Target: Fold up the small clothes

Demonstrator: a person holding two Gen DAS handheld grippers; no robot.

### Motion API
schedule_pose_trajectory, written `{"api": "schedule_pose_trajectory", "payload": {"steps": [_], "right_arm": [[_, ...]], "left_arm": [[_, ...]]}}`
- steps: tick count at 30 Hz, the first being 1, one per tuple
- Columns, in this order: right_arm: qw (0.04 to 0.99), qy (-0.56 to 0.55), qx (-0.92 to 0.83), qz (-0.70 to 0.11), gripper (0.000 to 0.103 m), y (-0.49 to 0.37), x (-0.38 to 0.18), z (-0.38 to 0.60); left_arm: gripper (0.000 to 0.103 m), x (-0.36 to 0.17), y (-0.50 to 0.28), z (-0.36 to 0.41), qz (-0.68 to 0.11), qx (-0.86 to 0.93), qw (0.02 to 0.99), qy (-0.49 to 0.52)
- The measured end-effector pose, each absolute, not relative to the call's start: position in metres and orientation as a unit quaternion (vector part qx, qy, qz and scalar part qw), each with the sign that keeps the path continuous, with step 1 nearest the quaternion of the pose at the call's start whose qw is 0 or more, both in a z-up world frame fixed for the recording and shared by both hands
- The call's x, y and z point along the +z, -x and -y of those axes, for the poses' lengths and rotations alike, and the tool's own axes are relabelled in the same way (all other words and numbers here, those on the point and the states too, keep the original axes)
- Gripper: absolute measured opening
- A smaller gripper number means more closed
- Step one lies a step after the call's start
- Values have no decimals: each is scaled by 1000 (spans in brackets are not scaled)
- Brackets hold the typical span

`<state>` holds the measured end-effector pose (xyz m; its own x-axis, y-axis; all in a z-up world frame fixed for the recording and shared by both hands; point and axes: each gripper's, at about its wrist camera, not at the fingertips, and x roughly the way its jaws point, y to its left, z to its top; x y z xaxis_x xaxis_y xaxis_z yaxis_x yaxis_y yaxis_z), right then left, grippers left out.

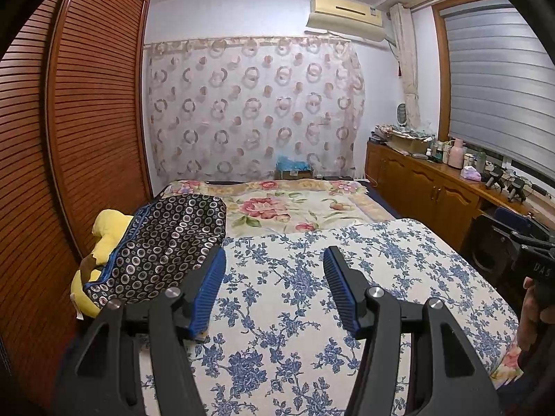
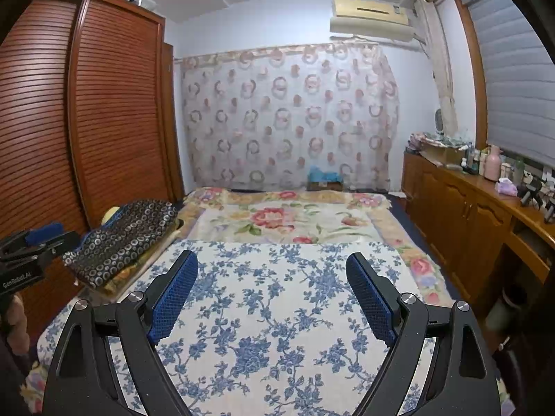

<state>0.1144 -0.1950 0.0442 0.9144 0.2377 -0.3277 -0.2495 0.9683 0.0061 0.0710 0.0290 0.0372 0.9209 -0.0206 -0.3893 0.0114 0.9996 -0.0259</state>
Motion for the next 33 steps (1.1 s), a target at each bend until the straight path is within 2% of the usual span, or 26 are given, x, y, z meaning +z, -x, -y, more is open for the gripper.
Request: {"api": "schedule_pose_trajectory", "payload": {"steps": [33], "right_arm": [[978,18,125,-164,89,-114,45,194]], "left_arm": [[58,40,-68,-31,-196,-5,981,10]]}}
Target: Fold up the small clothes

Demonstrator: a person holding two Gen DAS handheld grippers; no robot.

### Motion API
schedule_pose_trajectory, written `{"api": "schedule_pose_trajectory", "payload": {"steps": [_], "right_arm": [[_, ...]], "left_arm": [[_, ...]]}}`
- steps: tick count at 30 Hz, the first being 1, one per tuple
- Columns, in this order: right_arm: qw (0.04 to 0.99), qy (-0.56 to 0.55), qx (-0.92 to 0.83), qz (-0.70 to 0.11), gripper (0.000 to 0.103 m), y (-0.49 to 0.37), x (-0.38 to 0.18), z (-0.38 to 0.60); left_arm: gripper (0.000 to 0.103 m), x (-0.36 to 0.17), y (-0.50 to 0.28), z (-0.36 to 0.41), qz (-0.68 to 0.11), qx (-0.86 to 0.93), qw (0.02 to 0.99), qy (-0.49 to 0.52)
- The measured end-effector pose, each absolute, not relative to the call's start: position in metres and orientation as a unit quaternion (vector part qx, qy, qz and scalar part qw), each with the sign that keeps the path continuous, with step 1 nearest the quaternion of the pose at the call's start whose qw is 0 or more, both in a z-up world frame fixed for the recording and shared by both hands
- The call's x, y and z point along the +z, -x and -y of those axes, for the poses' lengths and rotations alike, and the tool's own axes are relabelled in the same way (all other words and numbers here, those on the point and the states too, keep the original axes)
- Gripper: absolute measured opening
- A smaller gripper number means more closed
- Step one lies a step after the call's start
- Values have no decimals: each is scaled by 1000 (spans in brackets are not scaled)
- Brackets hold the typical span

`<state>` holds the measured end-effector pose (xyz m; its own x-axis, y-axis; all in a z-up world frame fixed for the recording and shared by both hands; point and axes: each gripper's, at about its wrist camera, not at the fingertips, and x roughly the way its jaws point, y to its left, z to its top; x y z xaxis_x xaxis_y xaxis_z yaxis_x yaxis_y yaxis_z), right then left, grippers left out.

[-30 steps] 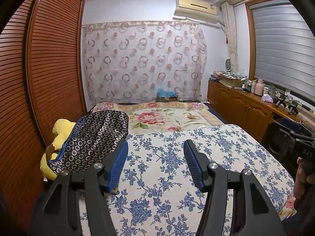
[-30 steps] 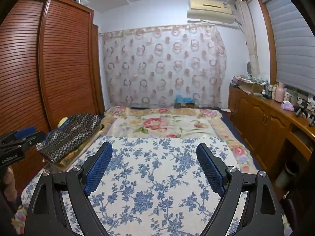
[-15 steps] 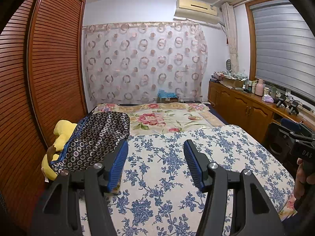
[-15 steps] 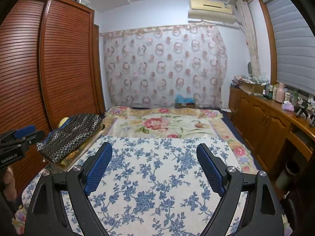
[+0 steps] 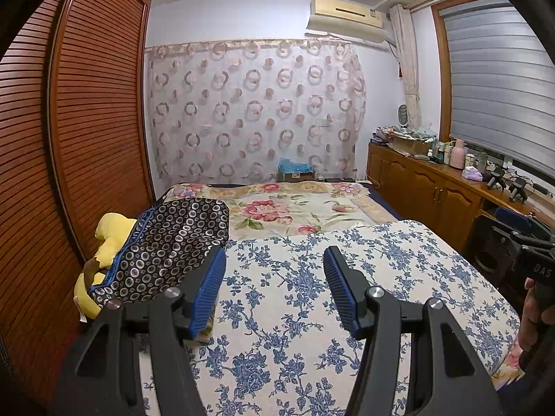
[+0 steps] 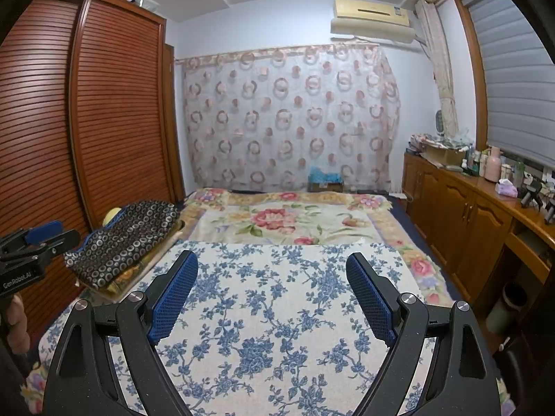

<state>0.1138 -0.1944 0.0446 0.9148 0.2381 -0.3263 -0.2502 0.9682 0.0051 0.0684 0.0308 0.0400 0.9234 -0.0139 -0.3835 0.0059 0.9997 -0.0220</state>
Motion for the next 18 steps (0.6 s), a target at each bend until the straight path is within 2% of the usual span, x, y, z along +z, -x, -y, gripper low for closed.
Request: {"api": "schedule_pose_trajectory", "payload": {"steps": [18], "right_arm": [[978,19,125,-164,89,-114,44,193]], "left_arm": [[58,39,-68,-30,-195,-5,981,9]]}}
